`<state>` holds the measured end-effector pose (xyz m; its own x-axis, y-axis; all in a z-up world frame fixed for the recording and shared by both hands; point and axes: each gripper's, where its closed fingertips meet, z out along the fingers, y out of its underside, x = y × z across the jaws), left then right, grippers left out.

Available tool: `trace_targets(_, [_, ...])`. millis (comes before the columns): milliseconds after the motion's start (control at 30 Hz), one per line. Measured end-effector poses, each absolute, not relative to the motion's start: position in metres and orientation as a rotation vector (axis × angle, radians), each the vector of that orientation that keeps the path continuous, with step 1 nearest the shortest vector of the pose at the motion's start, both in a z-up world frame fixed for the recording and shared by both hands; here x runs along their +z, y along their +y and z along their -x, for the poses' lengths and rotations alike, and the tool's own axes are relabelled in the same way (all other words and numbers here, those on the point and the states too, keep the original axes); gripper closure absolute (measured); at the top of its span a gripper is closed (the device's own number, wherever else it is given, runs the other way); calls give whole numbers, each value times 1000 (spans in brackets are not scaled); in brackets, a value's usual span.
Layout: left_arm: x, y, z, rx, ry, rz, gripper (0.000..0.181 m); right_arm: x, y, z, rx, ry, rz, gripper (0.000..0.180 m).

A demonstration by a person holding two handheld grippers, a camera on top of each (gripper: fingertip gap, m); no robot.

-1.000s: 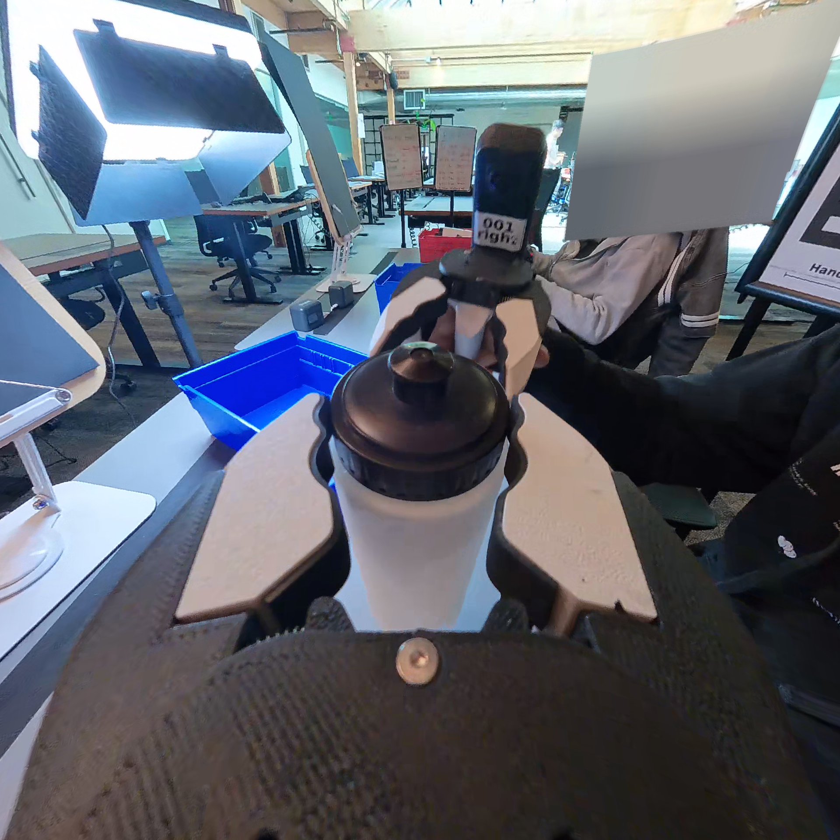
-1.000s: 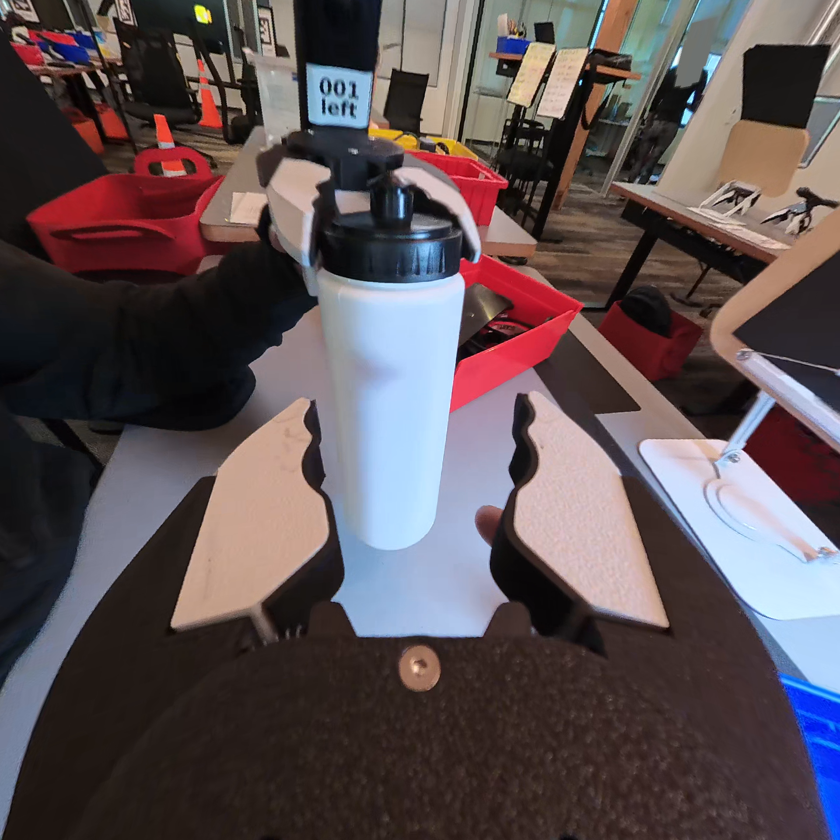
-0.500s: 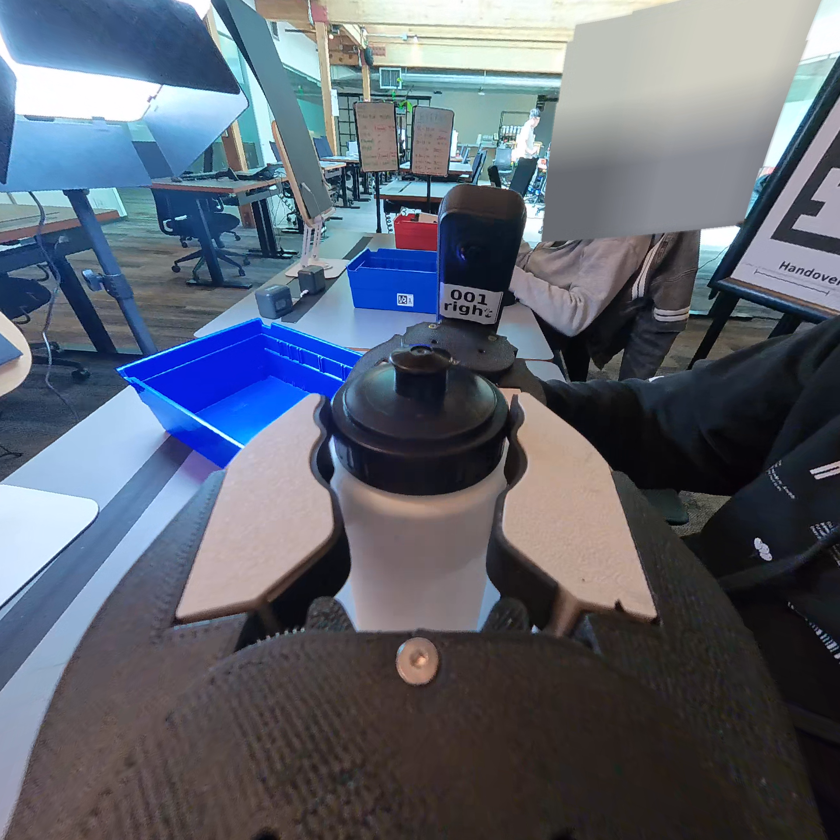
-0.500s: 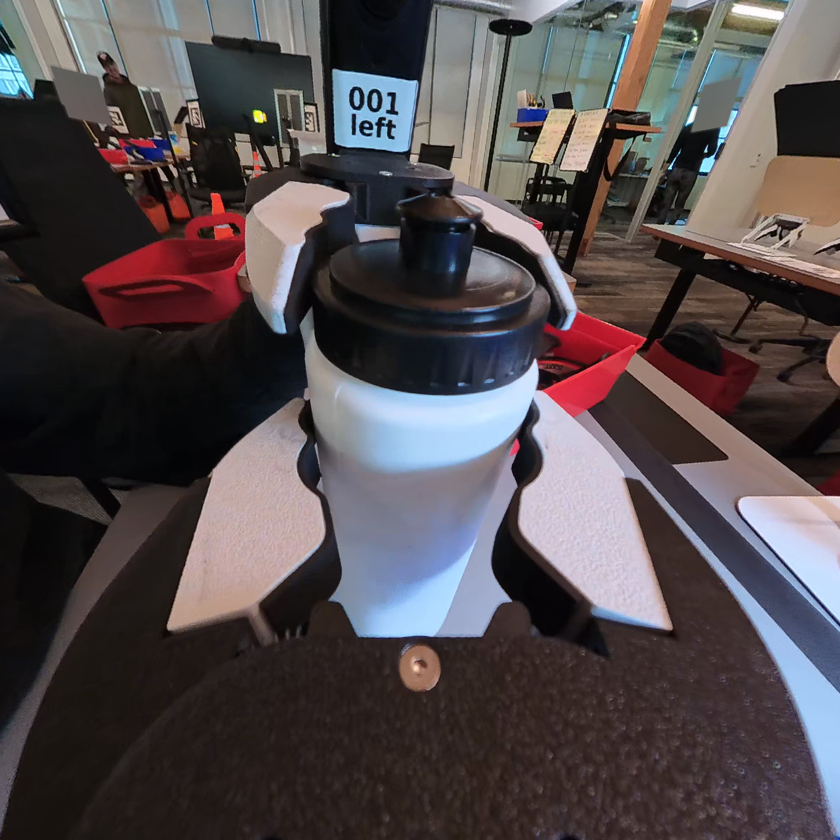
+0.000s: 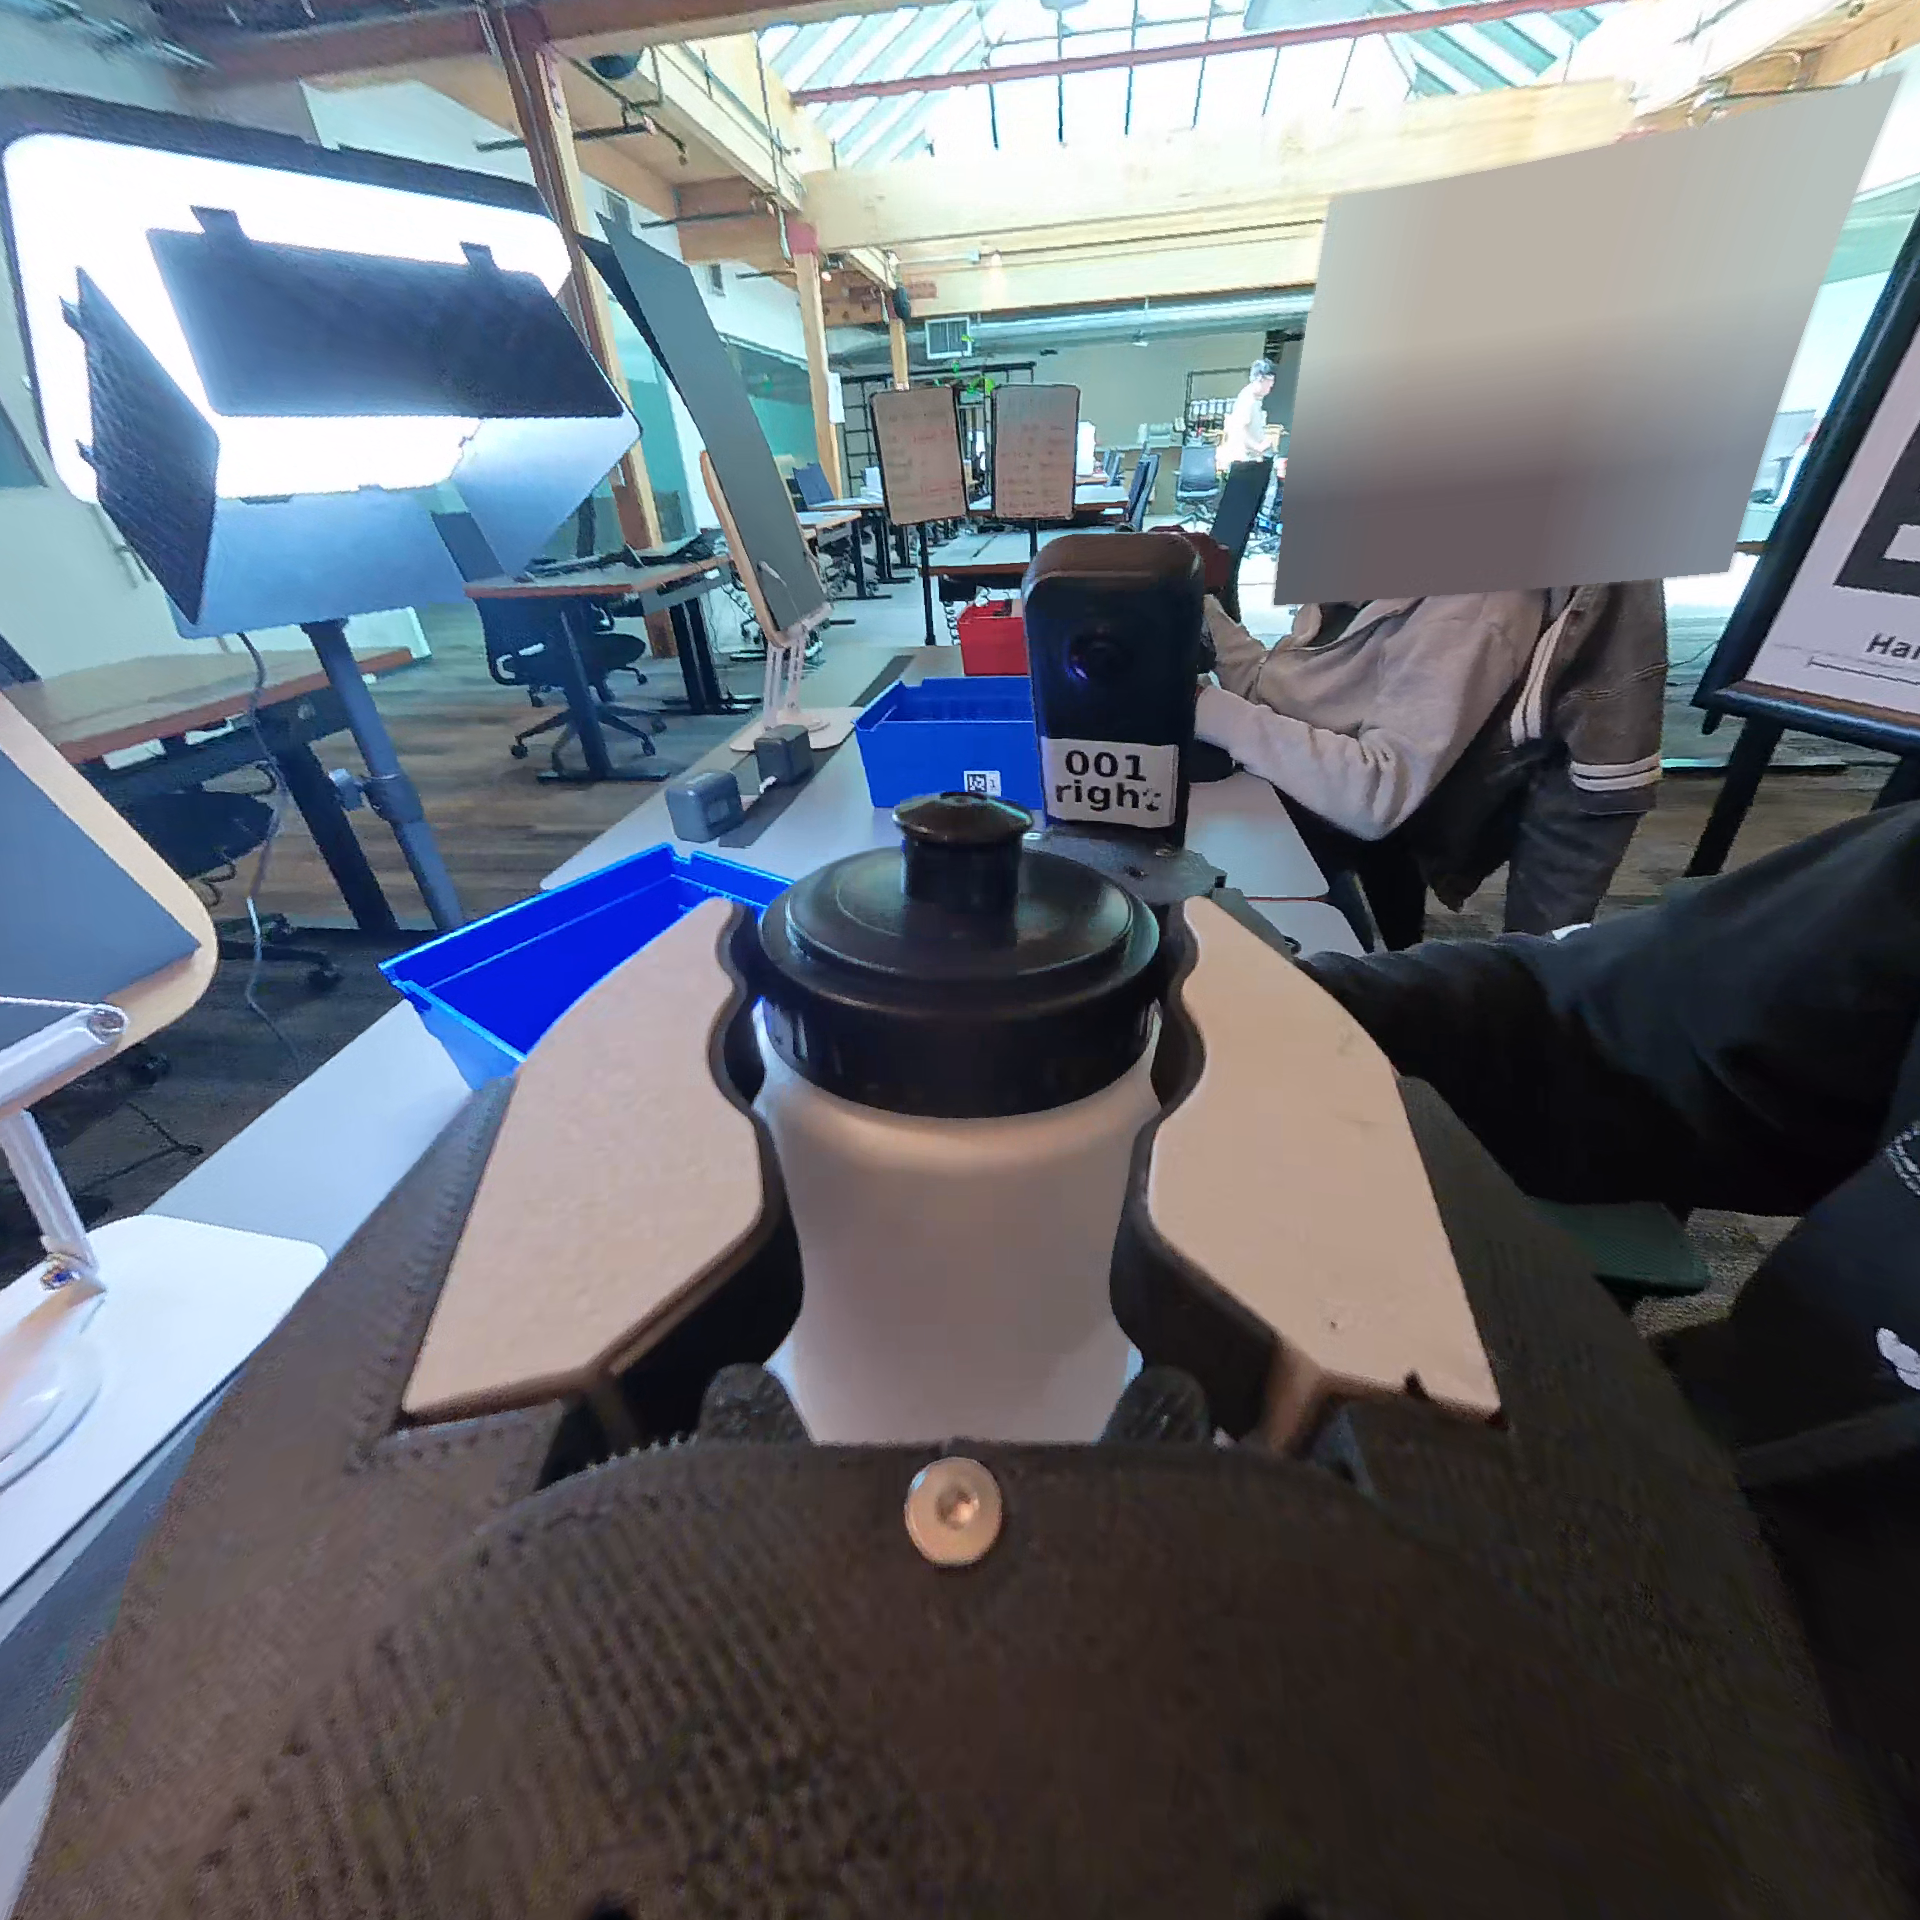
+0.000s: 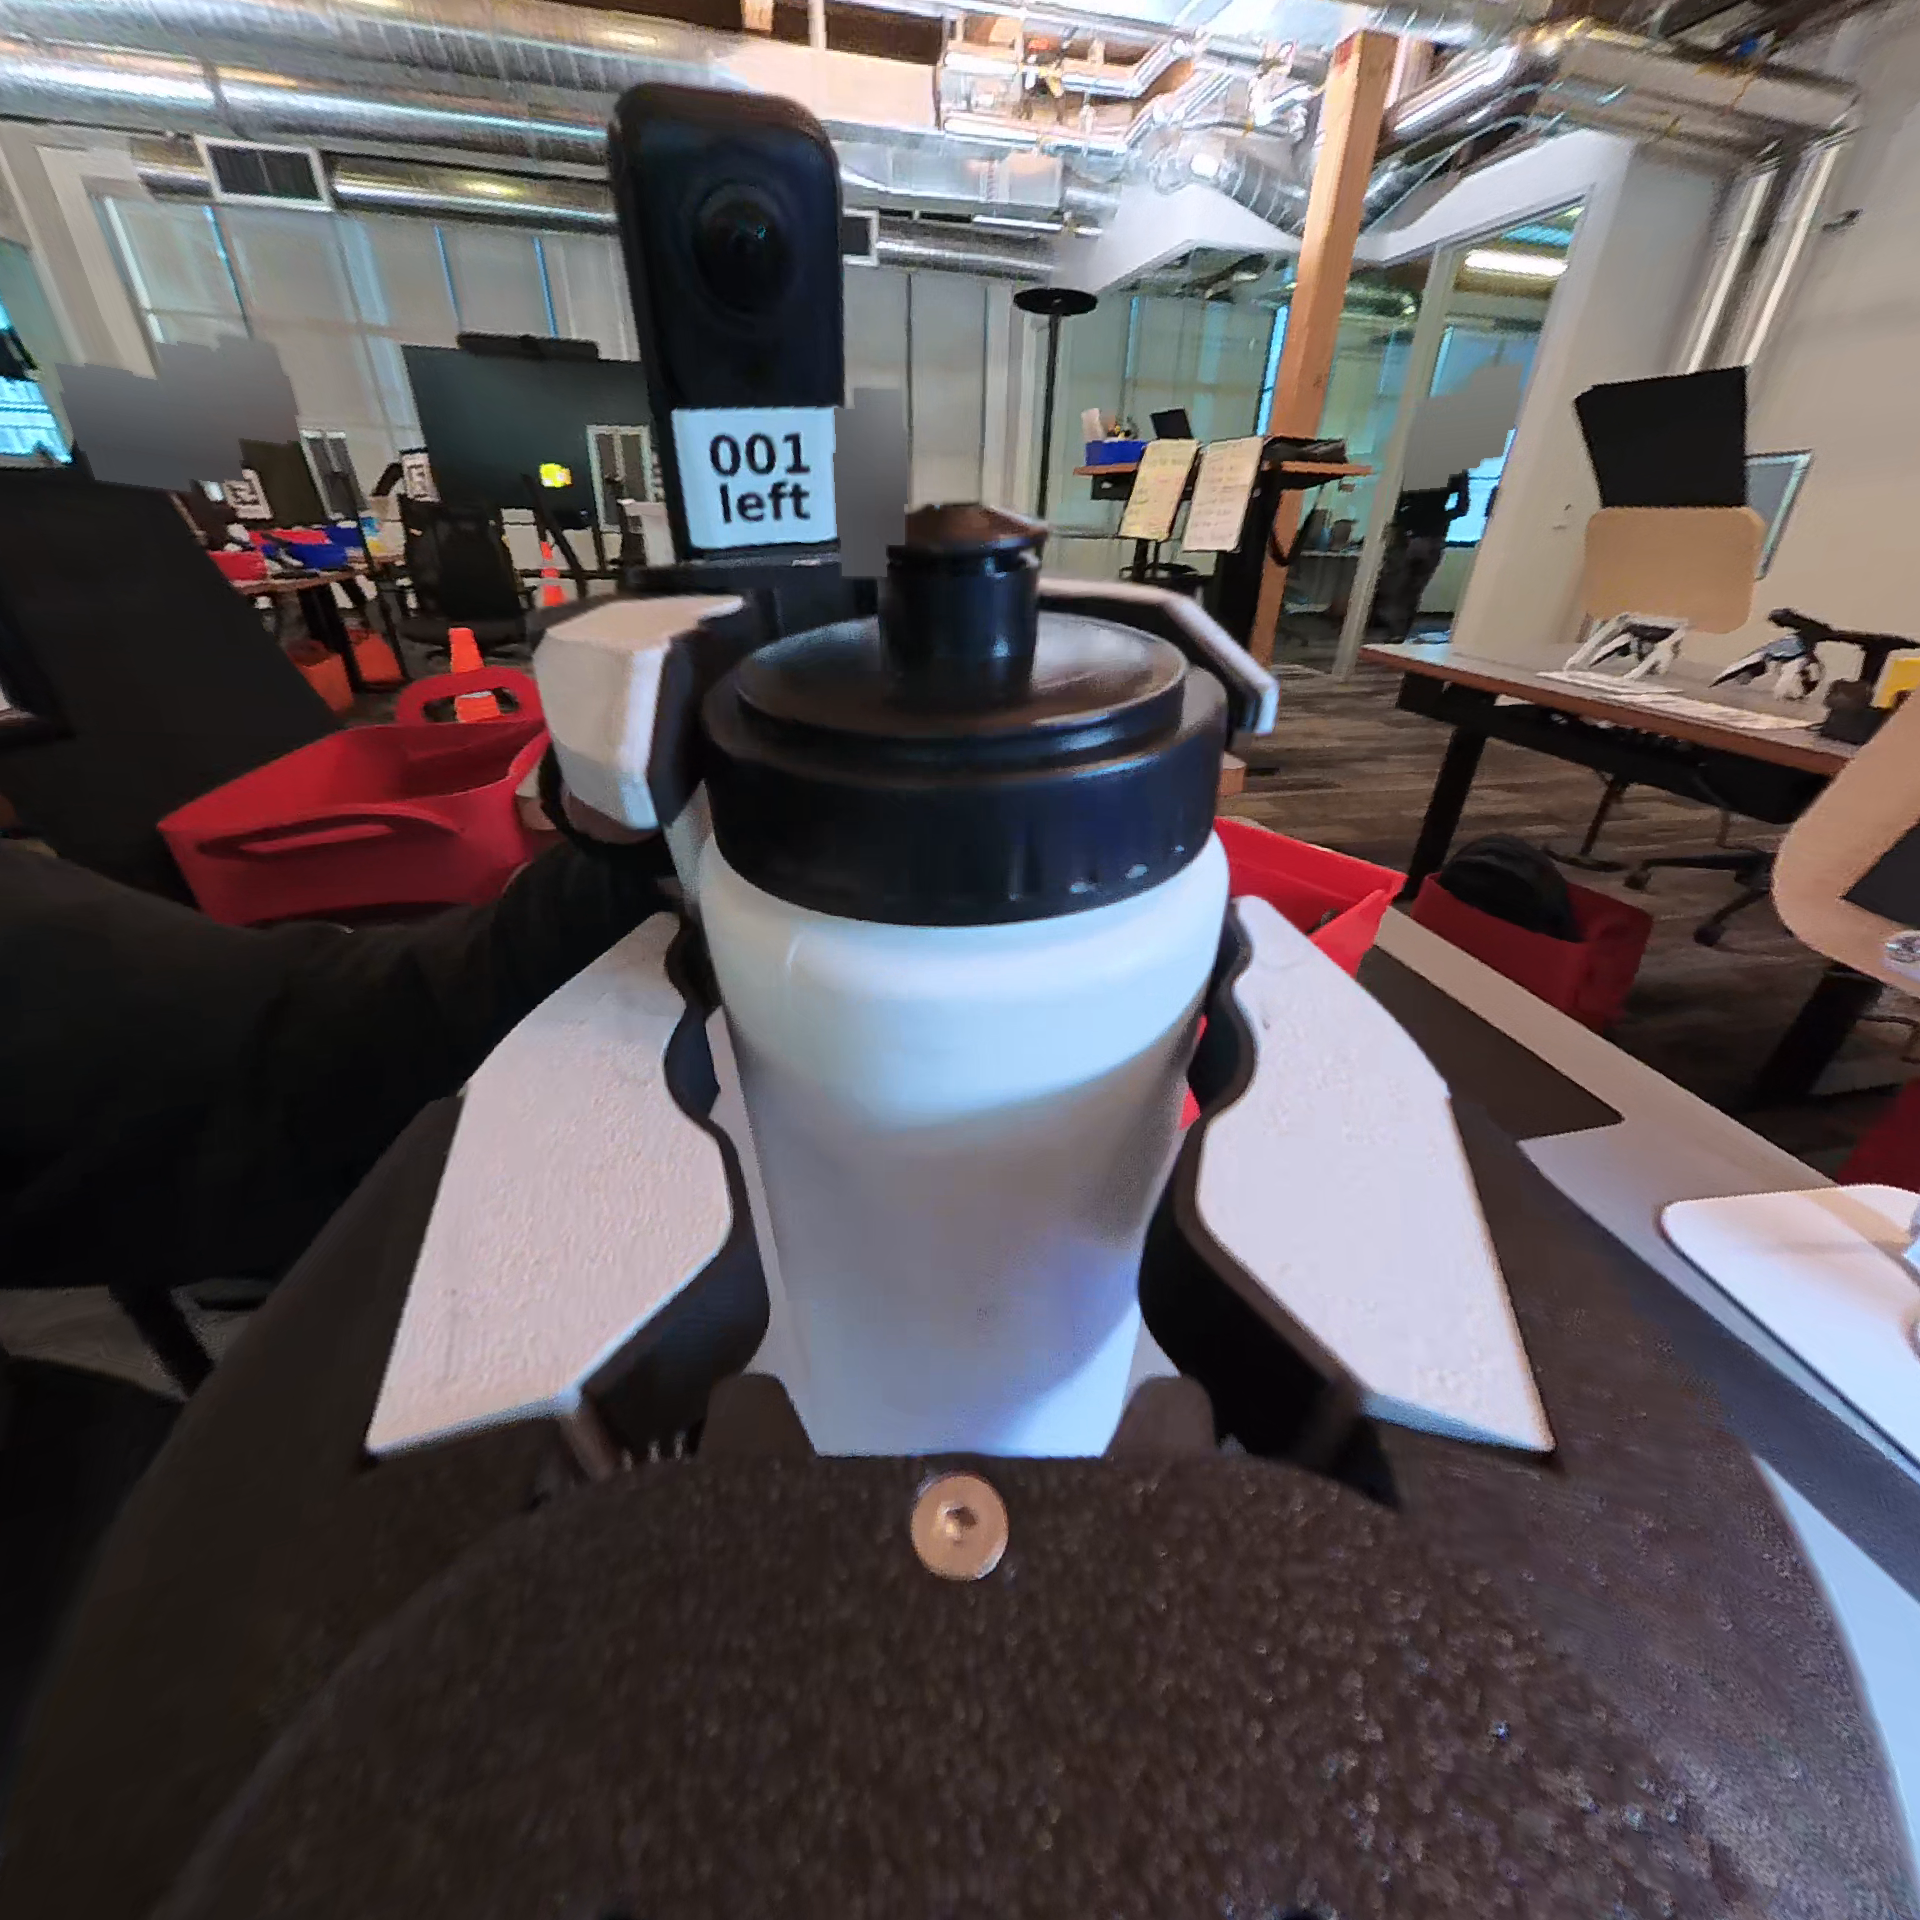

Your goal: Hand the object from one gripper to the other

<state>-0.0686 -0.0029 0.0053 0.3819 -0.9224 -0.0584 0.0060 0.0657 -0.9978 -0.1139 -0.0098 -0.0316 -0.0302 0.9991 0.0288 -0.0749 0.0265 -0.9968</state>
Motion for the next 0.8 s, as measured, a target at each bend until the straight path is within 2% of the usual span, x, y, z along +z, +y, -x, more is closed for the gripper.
trace_targets(567, [0,-4,70,-819,989,1343,107,-44,-10,111,1280,-1299,1171,93])
trace_targets(667, [9,-6,83,-856,960,1329,111,-42,0,102,1267,-1288,1185,93])
trace_targets(800, [7,-5,97,-894,966,1360,107,-30,18,84,1201,-1251,1189,93])
